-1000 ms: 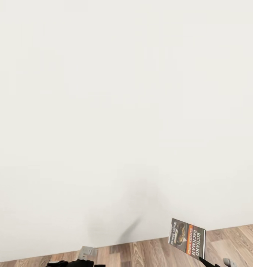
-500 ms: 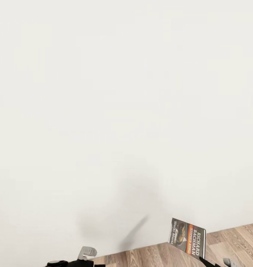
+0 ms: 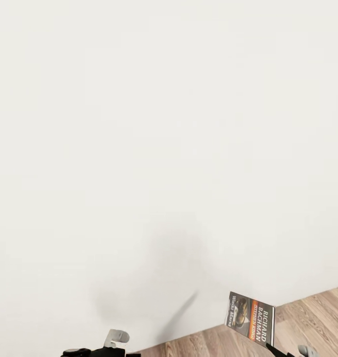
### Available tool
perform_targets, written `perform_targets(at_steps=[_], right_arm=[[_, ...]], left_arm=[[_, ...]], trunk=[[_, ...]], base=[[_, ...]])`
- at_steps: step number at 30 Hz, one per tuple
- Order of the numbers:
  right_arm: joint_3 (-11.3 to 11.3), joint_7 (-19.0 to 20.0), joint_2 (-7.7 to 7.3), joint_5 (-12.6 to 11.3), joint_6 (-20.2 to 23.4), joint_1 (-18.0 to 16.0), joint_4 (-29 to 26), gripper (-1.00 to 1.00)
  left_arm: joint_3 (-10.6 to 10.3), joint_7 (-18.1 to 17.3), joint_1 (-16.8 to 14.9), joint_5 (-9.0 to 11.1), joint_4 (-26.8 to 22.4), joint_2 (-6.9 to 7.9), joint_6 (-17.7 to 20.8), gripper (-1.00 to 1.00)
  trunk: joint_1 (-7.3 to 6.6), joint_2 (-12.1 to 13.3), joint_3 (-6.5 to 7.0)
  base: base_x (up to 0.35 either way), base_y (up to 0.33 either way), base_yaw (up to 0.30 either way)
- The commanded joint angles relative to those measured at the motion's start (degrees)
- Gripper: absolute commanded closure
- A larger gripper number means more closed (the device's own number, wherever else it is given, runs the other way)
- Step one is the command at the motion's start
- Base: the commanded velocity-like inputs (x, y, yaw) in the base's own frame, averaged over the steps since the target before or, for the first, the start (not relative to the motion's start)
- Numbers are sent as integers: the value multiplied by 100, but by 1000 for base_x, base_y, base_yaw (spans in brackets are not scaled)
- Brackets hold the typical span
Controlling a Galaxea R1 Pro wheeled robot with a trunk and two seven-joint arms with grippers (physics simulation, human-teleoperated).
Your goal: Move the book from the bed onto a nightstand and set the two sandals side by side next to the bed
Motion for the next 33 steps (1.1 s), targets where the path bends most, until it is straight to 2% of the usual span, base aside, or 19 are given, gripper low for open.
perform_targets(at_steps=[1,13,33], right_arm=[[-44,18,1,25,-12,-5,4,100],[-44,10,4,25,-12,-5,4,100],[-44,10,0,23,-12,-5,4,100]], left_arm=[[50,-27,-3,-41,-7,-2,34,-100],[42,-27,-3,-41,-7,-7,34,-100],[41,-27,-3,-41,-7,-8,34,-100]], trunk=[[3,-4,-7],[3,-4,-7],[3,-4,-7]], base=[[318,0,-8],[296,0,-54],[12,0,-274]])
